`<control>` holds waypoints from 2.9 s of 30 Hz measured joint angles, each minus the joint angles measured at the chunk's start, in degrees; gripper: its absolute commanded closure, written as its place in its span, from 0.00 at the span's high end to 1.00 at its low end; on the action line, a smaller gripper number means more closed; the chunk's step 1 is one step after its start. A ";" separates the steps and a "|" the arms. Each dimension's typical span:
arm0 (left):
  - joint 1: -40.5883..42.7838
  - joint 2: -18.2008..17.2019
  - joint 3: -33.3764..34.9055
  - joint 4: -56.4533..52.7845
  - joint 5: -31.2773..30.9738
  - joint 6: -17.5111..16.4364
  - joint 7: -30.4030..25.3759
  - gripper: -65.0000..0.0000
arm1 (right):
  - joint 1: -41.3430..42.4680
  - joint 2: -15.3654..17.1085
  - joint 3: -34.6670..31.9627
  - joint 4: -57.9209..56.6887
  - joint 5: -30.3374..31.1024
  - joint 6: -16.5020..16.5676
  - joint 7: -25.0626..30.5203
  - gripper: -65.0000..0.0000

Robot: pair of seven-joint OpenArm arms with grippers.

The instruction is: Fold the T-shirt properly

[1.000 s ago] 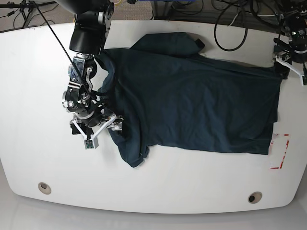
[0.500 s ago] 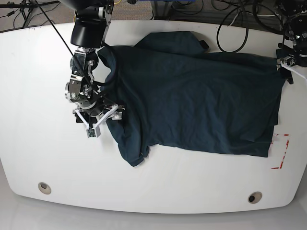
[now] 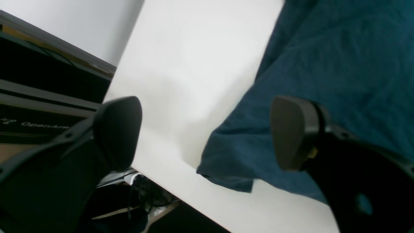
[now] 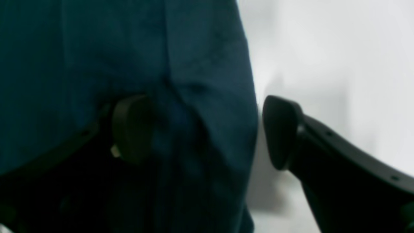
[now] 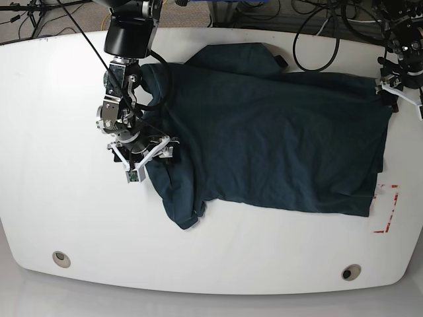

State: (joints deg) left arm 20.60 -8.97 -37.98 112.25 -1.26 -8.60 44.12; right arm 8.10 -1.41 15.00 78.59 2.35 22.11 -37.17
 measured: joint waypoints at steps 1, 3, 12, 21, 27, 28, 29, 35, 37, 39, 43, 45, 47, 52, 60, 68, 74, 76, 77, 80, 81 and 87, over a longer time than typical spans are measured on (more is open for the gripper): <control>-0.20 -0.02 0.31 0.00 0.07 0.02 0.02 0.91 | 0.24 0.00 0.00 -0.13 -0.07 0.02 -0.04 0.70; -0.85 0.04 1.03 0.00 0.15 0.17 0.04 0.91 | 0.92 0.33 0.02 -0.33 -0.09 0.02 -0.17 0.62; -7.34 -0.09 1.40 0.00 0.20 -0.04 0.02 0.91 | 2.86 1.77 0.07 -0.33 0.48 -0.02 0.50 0.03; -20.68 -1.84 2.89 -3.76 0.72 0.63 4.42 0.92 | 2.21 1.44 -0.11 1.97 0.46 -0.02 -1.18 0.00; -30.34 -3.82 6.10 -15.89 0.39 0.17 5.49 0.92 | 1.29 1.60 -0.09 5.35 0.42 -0.02 -2.14 0.00; -31.56 -4.09 6.73 -18.16 0.37 0.39 5.33 0.92 | 1.25 1.57 -0.07 5.44 0.46 0.00 -2.08 0.00; -32.76 -4.39 7.37 -20.28 0.44 0.37 4.94 0.92 | 1.14 1.60 -0.07 5.51 0.44 0.00 -2.10 0.00; -38.82 -4.94 11.93 -34.36 0.61 0.42 -0.83 0.92 | 0.81 1.40 -0.22 5.53 0.50 0.00 -2.21 0.00; -40.52 -5.05 13.09 -38.62 0.57 0.28 -2.51 0.92 | 0.81 1.40 -0.22 5.53 0.42 -0.02 -2.34 0.00; -42.01 -5.49 14.84 -43.17 0.17 0.11 -5.09 0.92 | 0.79 1.46 -0.22 5.53 0.42 0.00 -2.32 0.00; -44.76 -6.08 17.42 -50.86 0.44 0.63 -8.85 0.92 | 0.79 1.42 -0.17 5.53 0.46 0.00 -2.34 0.00; -45.90 -6.16 18.62 -54.10 0.57 0.85 -10.03 0.92 | 0.76 1.40 -0.17 5.53 0.46 0.00 -2.29 0.00; -46.84 -6.51 19.50 -58.14 0.31 0.42 -12.50 0.92 | 0.79 1.40 -0.26 5.55 0.57 0.02 -2.25 0.00; -49.13 -6.95 19.71 -65.09 0.39 0.44 -15.76 0.92 | 0.79 1.51 -0.13 5.55 0.44 0.00 -2.32 0.00; -51.34 -7.37 19.71 -70.99 0.39 0.66 -17.90 0.91 | 0.79 1.42 -0.11 5.57 0.46 0.00 -2.32 0.00; -51.10 -7.04 19.71 -71.47 0.39 0.66 -18.08 0.80 | 0.79 1.40 -0.11 5.60 0.46 0.00 -2.32 0.00; -51.08 -6.95 19.71 -71.47 0.39 0.63 -18.08 0.79 | 0.79 1.40 -0.11 5.57 0.46 0.00 -2.32 0.00; -51.08 -6.93 19.71 -71.47 0.39 0.63 -18.08 0.79 | 0.79 1.42 -0.11 5.60 0.46 0.00 -2.32 0.00; -51.08 -6.93 19.71 -71.47 0.39 0.63 -18.08 0.79 | 0.79 1.42 -0.11 5.57 0.46 0.00 -2.32 0.00; -51.06 -6.95 19.71 -71.47 0.39 0.61 -18.08 0.80 | 0.79 1.38 -0.11 5.57 0.46 0.00 -2.32 0.00; -51.08 -6.93 19.71 -71.47 0.39 0.61 -18.08 0.81 | 0.79 1.33 -0.11 5.57 0.46 0.00 -2.32 0.00; -51.10 -6.10 19.61 -71.47 0.39 0.63 -18.16 0.92 | 0.79 0.42 -0.09 5.60 0.46 0.00 -2.32 0.00</control>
State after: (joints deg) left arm -30.50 -15.07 -18.37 40.77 -0.86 -7.97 25.96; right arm 8.88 -0.99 14.92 84.18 2.81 22.11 -39.48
